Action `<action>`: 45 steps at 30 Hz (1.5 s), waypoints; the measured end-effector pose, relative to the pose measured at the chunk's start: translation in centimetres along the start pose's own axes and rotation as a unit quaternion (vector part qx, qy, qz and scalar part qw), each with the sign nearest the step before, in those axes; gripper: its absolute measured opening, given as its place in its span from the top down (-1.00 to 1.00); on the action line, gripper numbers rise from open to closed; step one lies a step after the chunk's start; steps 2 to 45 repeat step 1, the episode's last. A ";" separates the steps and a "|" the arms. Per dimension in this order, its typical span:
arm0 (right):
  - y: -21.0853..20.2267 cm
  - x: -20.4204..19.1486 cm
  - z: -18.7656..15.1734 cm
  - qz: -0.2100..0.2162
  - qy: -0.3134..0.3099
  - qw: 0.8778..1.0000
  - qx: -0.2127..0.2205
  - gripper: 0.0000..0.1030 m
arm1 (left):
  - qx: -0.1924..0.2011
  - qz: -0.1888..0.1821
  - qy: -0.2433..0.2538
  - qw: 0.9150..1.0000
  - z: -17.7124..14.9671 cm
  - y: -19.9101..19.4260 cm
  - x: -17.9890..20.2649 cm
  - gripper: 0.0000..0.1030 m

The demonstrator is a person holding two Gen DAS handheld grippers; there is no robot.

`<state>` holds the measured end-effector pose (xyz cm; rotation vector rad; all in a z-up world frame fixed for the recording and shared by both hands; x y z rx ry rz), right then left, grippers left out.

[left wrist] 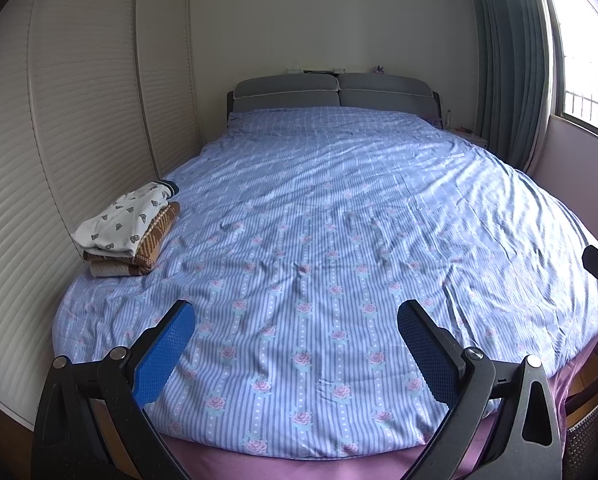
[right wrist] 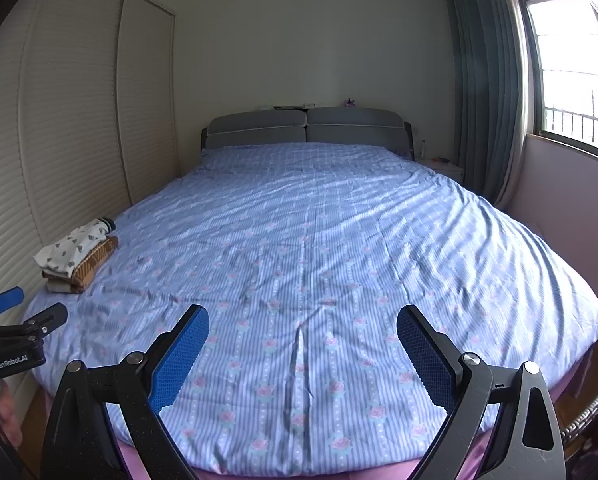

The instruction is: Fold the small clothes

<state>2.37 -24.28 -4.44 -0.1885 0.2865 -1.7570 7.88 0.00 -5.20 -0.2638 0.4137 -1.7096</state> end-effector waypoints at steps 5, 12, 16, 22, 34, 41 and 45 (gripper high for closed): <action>0.0 0.0 0.0 0.001 0.000 1.000 -0.001 -0.86 | -0.002 0.000 -0.002 1.000 0.0 0.1 0.0 -1.00; 0.0 0.0 0.0 0.001 0.000 1.000 -0.001 -0.86 | -0.002 0.000 -0.002 1.000 0.0 0.1 0.0 -1.00; 0.0 0.0 0.0 0.001 0.000 1.000 -0.001 -0.86 | -0.002 0.000 -0.002 1.000 0.0 0.1 0.0 -1.00; 0.0 0.0 0.0 0.001 0.000 1.000 -0.001 -0.86 | -0.002 0.000 -0.002 1.000 0.0 0.1 0.0 -1.00; 0.0 0.0 0.0 0.001 0.000 1.000 -0.001 -0.86 | -0.002 0.000 -0.002 1.000 0.0 0.1 0.0 -1.00; 0.0 0.0 0.0 0.001 0.000 1.000 -0.001 -0.86 | -0.002 0.000 -0.002 1.000 0.0 0.1 0.0 -1.00; 0.0 0.0 0.0 0.001 0.000 1.000 -0.001 -0.86 | -0.002 0.000 -0.002 1.000 0.0 0.1 0.0 -1.00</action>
Point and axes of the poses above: each gripper's, at about its wrist camera, not at the fingertips, and y roughly the way its jaws point, x to its right, z to its top, the point moved 10 cm from there along y, roughly the way its jaws point, and after that the axes turned 10 degrees about x, right-handed, at the moved point
